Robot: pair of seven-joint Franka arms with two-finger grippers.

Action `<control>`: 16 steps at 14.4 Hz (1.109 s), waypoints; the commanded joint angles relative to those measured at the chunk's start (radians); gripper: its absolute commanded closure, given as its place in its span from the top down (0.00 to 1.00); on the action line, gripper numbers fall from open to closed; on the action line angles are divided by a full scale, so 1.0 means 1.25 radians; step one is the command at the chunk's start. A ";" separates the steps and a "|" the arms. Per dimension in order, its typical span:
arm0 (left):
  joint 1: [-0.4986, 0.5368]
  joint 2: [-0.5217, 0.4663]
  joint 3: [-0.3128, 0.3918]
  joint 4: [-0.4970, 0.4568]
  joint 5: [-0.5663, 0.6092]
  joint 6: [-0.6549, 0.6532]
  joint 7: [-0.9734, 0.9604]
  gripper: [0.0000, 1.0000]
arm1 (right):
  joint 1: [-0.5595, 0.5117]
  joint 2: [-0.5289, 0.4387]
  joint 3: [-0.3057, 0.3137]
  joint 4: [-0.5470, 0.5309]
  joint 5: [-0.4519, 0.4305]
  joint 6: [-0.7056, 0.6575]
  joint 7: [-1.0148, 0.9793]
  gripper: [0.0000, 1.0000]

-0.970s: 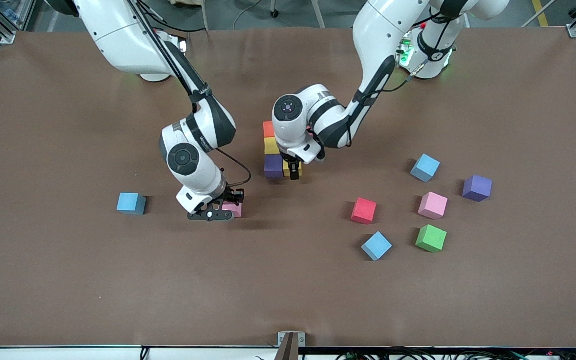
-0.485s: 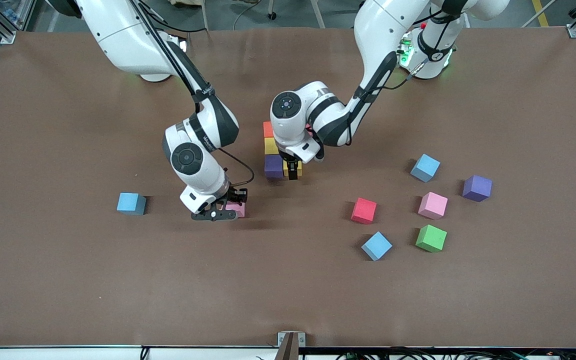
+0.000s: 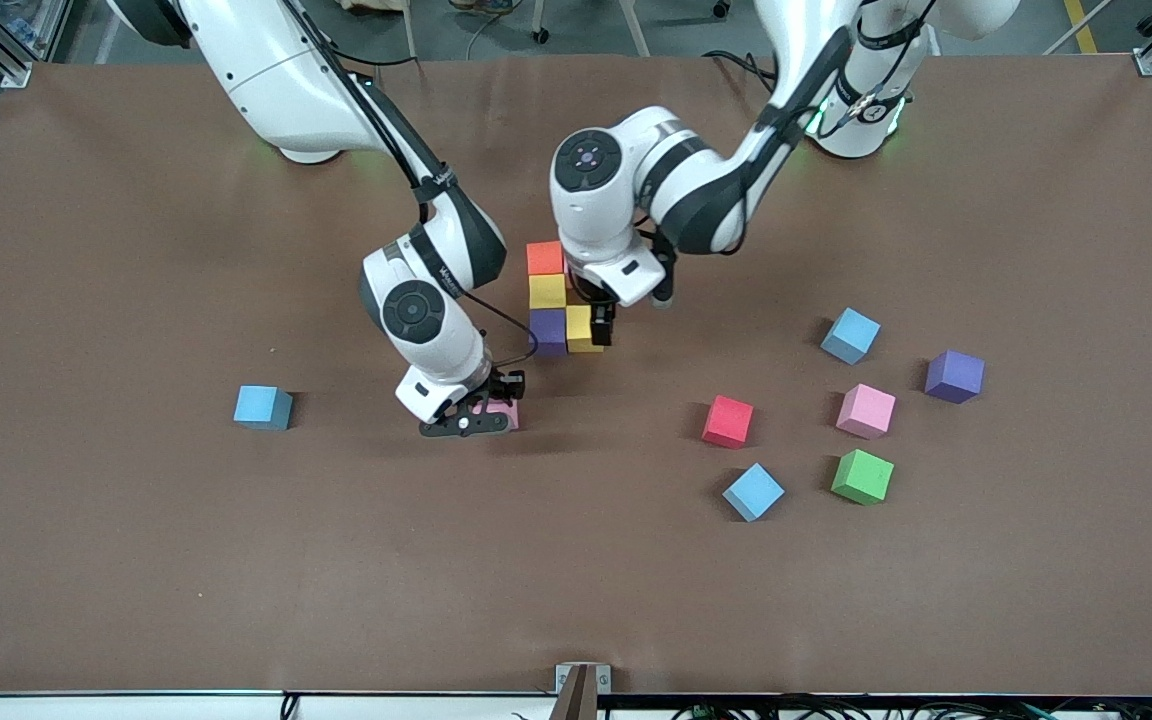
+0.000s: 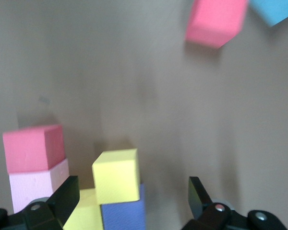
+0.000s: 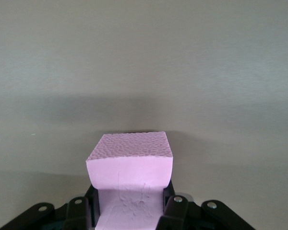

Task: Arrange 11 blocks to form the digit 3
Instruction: 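Open the left gripper off the yellow cube and move to the red cube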

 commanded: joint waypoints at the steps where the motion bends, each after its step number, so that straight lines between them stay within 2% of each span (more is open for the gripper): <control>1: 0.090 -0.045 -0.004 -0.013 0.011 -0.023 0.160 1.00 | 0.027 0.038 -0.002 0.055 0.004 -0.012 0.037 0.00; 5: 0.180 -0.034 -0.003 0.020 0.007 -0.028 0.318 1.00 | 0.058 0.050 -0.002 0.058 0.001 -0.036 0.064 0.00; 9: 0.260 0.015 -0.005 0.020 0.006 -0.020 0.439 1.00 | 0.080 0.058 -0.002 0.072 -0.001 -0.070 0.099 0.00; 16: 0.306 0.131 -0.010 0.020 -0.013 0.078 0.560 1.00 | 0.097 0.089 -0.002 0.107 -0.007 -0.087 0.157 0.00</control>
